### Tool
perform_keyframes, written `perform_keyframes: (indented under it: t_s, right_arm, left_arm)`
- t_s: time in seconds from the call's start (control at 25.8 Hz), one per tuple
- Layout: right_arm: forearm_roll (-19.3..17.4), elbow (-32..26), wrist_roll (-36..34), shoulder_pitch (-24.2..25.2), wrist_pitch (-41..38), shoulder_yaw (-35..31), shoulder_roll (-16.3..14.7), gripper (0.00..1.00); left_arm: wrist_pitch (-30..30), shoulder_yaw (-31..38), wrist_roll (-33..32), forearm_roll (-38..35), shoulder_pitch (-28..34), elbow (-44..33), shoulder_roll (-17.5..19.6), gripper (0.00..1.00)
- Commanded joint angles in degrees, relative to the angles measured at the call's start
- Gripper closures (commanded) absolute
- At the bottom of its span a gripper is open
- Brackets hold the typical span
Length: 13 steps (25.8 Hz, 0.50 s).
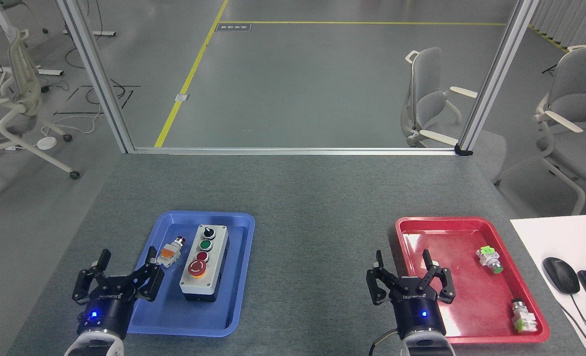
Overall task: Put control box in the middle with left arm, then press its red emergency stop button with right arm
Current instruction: 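Move the left gripper forward to the grey control box in the blue tray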
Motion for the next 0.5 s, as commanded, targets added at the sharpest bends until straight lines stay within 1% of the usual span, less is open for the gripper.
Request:
perform_keyframes:
  t_s: [0.0,0.12,0.31,0.46]
  right_arm:
    - [-0.2,-0.1,-0.2,0.1,-0.3,0.2,-0.5,0.01]
    - [-0.3,-0.1,-0.2,0.3,-0.4,0.1,-0.7,0.01]
    - [-0.3,-0.2,-0.3,0.6,-0.4,0.0,-0.2,0.01]
    - [-0.3,-0.2,-0.3,0.6,-0.9,0.0,-0.2,0.01]
  left_arm:
    - [0.2,0.5,0.5,0.0,0.3,-0.4,-0.2,0.01]
    - [0.4,0.6,1.7,0.2,0.3,-0.6,-0.4,0.01]
    - [0.3,0.5,2.2,0.3,1.6,-3.7,-0.4,0.01]
    - [-0.3,0.4,2.2,0.5,6.0,-8.7,-1.0,0.01]
